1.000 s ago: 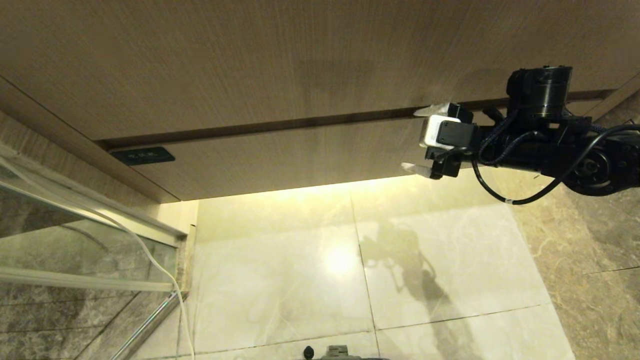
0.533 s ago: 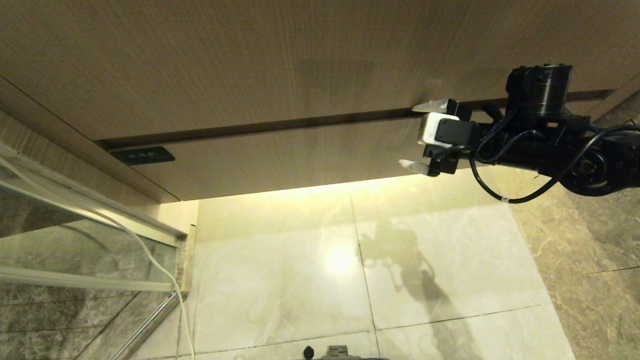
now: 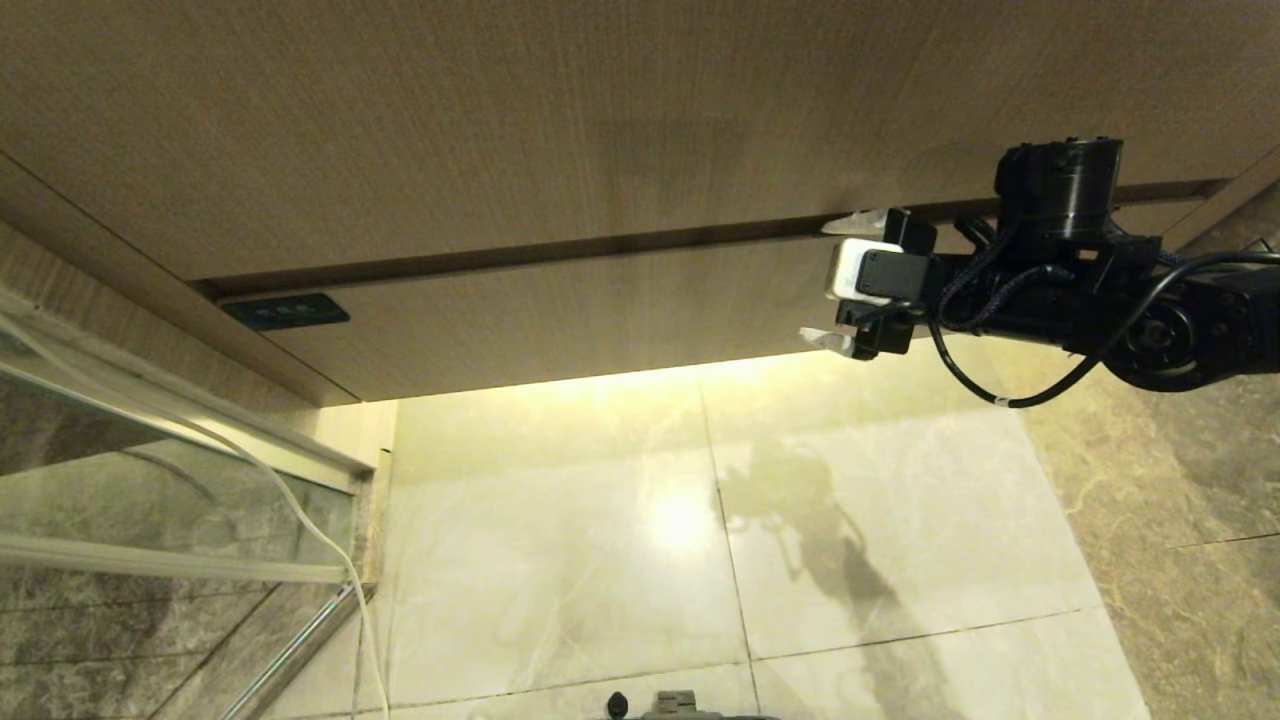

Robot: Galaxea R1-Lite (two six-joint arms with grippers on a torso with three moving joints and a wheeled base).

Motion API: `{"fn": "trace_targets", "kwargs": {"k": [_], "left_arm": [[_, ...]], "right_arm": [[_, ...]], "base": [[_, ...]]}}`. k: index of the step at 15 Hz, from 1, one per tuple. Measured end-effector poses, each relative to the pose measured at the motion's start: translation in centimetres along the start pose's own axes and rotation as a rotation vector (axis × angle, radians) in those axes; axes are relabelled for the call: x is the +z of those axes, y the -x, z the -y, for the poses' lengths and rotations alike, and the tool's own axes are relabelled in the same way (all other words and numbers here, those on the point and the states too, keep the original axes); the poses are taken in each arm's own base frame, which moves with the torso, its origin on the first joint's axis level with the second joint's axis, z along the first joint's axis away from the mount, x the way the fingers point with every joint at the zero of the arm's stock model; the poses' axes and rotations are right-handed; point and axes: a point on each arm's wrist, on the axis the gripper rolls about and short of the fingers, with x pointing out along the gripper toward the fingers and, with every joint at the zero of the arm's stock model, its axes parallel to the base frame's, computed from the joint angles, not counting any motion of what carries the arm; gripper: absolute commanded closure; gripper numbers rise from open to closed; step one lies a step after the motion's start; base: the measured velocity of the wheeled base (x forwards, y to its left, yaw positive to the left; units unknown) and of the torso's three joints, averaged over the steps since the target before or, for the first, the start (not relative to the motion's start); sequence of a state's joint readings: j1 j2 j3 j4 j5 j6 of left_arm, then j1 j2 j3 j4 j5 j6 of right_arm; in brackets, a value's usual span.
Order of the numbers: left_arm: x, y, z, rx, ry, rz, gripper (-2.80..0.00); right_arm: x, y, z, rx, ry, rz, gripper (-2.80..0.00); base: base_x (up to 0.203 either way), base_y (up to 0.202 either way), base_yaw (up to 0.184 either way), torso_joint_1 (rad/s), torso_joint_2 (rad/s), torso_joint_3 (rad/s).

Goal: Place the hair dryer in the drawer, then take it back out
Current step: Pull open the drawer

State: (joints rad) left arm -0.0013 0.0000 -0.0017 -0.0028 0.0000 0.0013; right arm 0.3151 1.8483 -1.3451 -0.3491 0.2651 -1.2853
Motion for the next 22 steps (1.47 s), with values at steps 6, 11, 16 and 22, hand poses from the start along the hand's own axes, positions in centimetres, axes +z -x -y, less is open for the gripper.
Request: {"fn": "trace_targets", "kwargs": {"k": [6, 11, 16, 22], "left_arm": [[0.0, 0.0, 0.0, 0.000, 0.000, -0.001, 0.00], [0.0, 0.0, 0.0, 0.000, 0.001, 0.000, 0.00], [0.0, 0.0, 0.0, -0.001, 0.000, 0.000, 0.00], [0.0, 0.0, 0.0, -0.001, 0.001, 0.000, 0.00]], "right_arm": [[0.3, -0.8, -0.1, -0.001, 0.015, 0.012, -2.80], [0.1, -1.7, 0.2, -0.020, 0.035, 0.015, -2.80], [-0.4, -2.8, 0.1, -0.021, 0.035, 0.011, -2.80], [-1.4, -4.3, -0.5, -0.012, 0.024, -0.028, -2.80]], "base": [[0.000, 0.000, 0.000, 0.000, 0.00, 0.000], [0.000, 0.000, 0.000, 0.000, 0.00, 0.000], [0.000, 0.000, 0.000, 0.000, 0.00, 0.000], [0.000, 0.000, 0.000, 0.000, 0.00, 0.000]]}}
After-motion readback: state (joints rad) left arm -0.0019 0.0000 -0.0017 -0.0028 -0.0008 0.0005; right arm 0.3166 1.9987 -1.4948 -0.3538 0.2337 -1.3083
